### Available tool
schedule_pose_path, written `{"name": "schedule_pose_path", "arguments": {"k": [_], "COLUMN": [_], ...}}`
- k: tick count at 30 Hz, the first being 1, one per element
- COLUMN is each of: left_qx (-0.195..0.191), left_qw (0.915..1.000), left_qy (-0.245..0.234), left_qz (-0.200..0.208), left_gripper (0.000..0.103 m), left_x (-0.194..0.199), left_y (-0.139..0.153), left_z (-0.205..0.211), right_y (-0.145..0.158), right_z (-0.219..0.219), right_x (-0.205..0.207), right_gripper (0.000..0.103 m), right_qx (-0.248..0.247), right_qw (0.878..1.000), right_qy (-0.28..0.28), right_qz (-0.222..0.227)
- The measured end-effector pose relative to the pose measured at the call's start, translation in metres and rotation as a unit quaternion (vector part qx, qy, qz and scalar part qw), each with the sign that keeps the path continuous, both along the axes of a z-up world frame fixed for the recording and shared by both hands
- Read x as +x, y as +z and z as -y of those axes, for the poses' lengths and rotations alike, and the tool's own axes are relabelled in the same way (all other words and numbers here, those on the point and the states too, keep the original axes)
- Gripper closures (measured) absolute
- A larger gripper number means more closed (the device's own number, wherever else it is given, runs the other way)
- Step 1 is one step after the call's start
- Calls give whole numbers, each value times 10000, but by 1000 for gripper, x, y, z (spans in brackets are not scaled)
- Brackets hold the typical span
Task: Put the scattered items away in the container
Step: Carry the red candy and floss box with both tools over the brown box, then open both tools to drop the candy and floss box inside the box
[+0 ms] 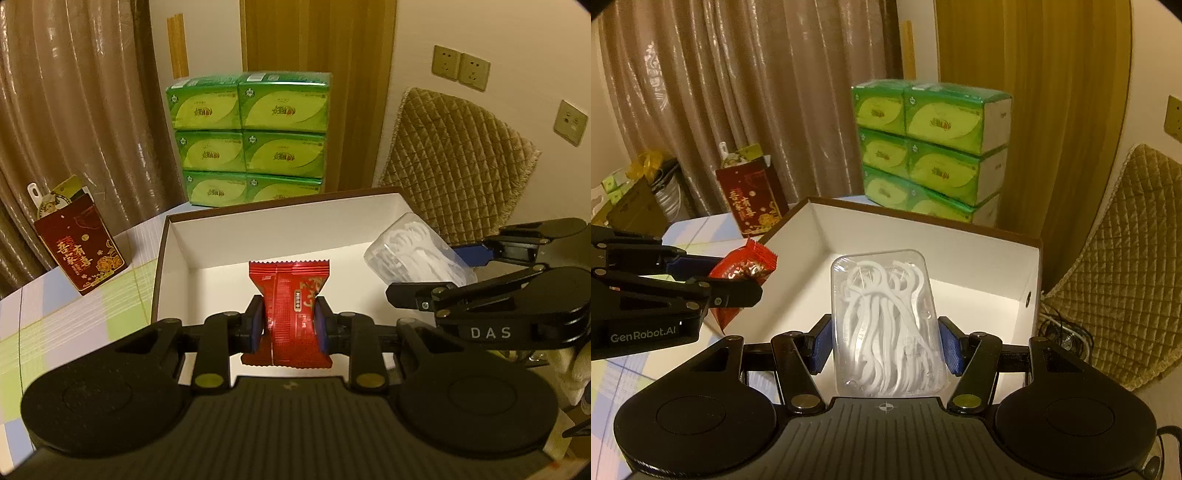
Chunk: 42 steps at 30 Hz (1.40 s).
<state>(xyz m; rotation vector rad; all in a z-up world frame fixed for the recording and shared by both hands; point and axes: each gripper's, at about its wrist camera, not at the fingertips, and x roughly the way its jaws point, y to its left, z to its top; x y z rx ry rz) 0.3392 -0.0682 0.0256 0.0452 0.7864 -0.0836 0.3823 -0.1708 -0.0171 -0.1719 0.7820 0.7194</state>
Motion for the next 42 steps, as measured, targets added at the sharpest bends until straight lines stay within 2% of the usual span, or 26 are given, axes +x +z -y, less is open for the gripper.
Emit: {"name": "schedule_pose_path", "arguments": {"k": [5,14,20,27,34,35,36,37,39,42], "left_qx": [-191,-444,-416,-161,-137,-126,-107,-87,-49,16], "left_qw": [9993,9928,9878,9833,9722,9710,9697,9694,9698,9687], "left_qy": [158,421,402,313,328,331,358,362,343,331], "left_qz": [-282,-1028,-1447,-1785,-2314,-2366,-2414,-2427,-2414,-2462], "left_gripper": [79,79,79,79,79,73,57,51,50,47], "left_x": [25,59,81,101,112,112,113,112,110,109], "left_y": [-20,-72,-98,-112,-130,-132,-134,-134,-134,-134], "left_z": [-13,-22,-24,-22,-27,-28,-29,-30,-32,-32], "right_y": [-17,-74,-99,-110,-119,-119,-119,-119,-118,-117], "right_z": [-6,-24,-28,-29,-33,-34,-35,-36,-37,-39], "right_x": [29,62,81,98,108,108,108,108,106,103], "right_gripper": [47,47,47,47,47,47,45,44,28,23], "right_qx": [-2,-593,-916,-1179,-1336,-1361,-1401,-1446,-1512,-1579], "right_qw": [9990,9920,9839,9753,9650,9637,9624,9616,9623,9620], "right_qy": [-27,-304,-358,-305,-206,-169,-114,-83,-80,-18], "right_qz": [-450,-1072,-1494,-1843,-2248,-2289,-2324,-2331,-2259,-2227]}}
